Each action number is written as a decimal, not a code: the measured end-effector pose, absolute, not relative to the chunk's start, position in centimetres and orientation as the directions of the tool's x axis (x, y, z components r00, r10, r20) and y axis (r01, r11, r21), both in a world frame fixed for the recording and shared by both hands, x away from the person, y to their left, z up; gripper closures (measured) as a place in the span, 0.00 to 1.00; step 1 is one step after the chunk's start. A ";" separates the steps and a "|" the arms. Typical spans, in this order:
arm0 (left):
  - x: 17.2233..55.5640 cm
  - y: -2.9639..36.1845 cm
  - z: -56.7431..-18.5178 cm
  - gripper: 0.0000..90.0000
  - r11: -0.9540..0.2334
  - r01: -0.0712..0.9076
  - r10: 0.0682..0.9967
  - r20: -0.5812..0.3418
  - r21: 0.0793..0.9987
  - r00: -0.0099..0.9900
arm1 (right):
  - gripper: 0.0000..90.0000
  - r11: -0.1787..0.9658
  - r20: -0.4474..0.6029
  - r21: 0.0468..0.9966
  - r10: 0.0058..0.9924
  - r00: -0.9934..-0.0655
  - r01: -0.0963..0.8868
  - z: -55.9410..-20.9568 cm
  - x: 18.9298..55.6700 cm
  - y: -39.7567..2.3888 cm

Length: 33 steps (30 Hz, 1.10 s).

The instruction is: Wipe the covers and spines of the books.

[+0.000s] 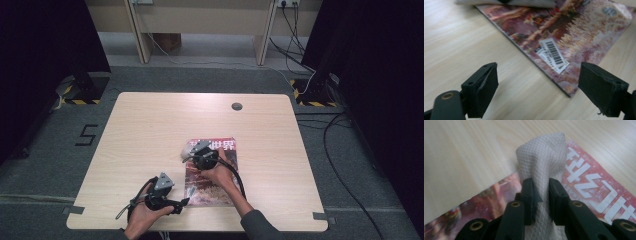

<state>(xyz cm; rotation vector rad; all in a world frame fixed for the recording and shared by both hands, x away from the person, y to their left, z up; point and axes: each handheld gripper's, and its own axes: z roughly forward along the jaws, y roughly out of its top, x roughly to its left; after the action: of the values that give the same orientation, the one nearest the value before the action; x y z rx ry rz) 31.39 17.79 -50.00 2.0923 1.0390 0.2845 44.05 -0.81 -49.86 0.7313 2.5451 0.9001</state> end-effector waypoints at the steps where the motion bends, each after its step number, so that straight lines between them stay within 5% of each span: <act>1: 31.4 18.2 -49.9 0.17 -0.362 0.586 0.761 -0.133 0.725 0.635 | 0.85 0.667 -0.141 0.658 0.565 -0.813 0.350 -49.9 43.7 -0.9; 14: 32.1 22.3 -49.5 0.18 -0.324 0.611 0.838 -0.081 0.722 0.540 | 0.84 0.680 -0.123 0.670 0.499 -0.858 0.299 -50.0 39.6 -2.4; 33: 32.6 22.9 -49.5 0.18 -0.309 0.618 0.860 -0.065 0.723 0.506 | 0.84 0.691 -0.111 0.682 0.423 -0.899 0.241 -50.1 34.3 -3.5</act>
<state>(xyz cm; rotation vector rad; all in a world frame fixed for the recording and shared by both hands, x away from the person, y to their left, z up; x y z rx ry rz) 32.57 22.91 -49.54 2.0428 1.2063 0.4381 34.31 -3.46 -50.13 0.5294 2.6427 1.0119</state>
